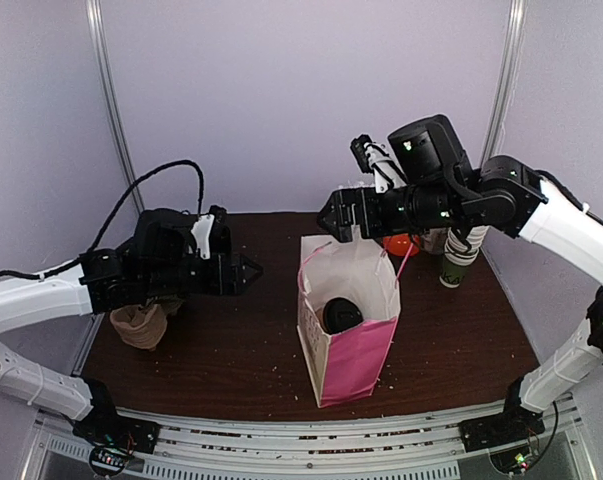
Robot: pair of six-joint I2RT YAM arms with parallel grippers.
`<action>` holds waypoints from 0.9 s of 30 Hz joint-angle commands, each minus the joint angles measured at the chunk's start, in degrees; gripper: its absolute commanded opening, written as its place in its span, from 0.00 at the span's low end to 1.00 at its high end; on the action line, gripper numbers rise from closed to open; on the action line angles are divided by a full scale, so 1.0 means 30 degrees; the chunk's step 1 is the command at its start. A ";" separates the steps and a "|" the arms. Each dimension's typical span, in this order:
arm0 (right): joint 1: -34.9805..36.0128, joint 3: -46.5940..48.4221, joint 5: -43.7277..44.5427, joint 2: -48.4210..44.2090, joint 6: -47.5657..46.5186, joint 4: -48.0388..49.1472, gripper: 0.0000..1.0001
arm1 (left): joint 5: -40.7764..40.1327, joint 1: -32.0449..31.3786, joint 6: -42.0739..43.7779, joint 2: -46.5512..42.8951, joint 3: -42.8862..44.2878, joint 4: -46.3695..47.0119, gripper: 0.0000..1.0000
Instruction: Pack the takeout coffee
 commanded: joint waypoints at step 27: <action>-0.0550 -0.3527 -0.0527 -0.2551 0.3366 0.8104 1.00 | -0.2338 -0.5673 0.3358 0.1164 0.6001 0.0895 0.95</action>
